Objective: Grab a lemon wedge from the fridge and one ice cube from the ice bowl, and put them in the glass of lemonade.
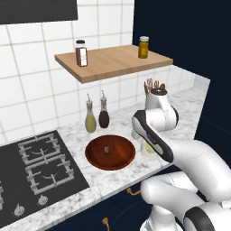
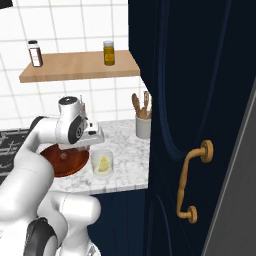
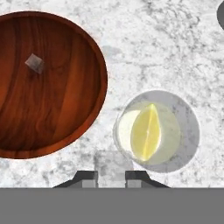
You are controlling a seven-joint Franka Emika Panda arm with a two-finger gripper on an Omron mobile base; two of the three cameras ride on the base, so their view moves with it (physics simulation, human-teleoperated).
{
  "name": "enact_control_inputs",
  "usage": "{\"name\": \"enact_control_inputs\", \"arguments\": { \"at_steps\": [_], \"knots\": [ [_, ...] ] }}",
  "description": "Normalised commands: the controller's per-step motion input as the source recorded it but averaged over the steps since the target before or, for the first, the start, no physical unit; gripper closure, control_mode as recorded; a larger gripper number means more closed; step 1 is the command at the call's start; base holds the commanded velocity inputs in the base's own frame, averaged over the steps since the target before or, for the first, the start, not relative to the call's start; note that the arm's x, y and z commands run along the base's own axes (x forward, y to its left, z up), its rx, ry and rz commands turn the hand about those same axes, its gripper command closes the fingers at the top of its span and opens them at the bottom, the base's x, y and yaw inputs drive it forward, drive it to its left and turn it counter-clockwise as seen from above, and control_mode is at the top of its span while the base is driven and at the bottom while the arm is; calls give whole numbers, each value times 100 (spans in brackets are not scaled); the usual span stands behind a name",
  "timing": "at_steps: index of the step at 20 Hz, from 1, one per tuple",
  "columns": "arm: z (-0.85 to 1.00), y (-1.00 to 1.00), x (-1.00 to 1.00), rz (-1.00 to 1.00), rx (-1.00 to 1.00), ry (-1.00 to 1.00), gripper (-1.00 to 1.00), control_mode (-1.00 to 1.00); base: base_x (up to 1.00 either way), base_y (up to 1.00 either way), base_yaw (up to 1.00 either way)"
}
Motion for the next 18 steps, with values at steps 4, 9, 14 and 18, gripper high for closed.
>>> {"name": "enact_control_inputs", "arguments": {
  "at_steps": [4, 9, 14, 18],
  "knots": [
    [-37, -59, 18, 0, 3, 5, 100, -100, 0, 0, 0],
    [-1, -12, 4, 0, 0, 0, 100, -100, 0, 0, 0],
    [0, 0, 13, 0, 0, 0, 100, -100, 0, 0, 0],
    [0, 0, 9, 0, 0, 0, 100, -100, 0, 0, 0]
  ]
}}
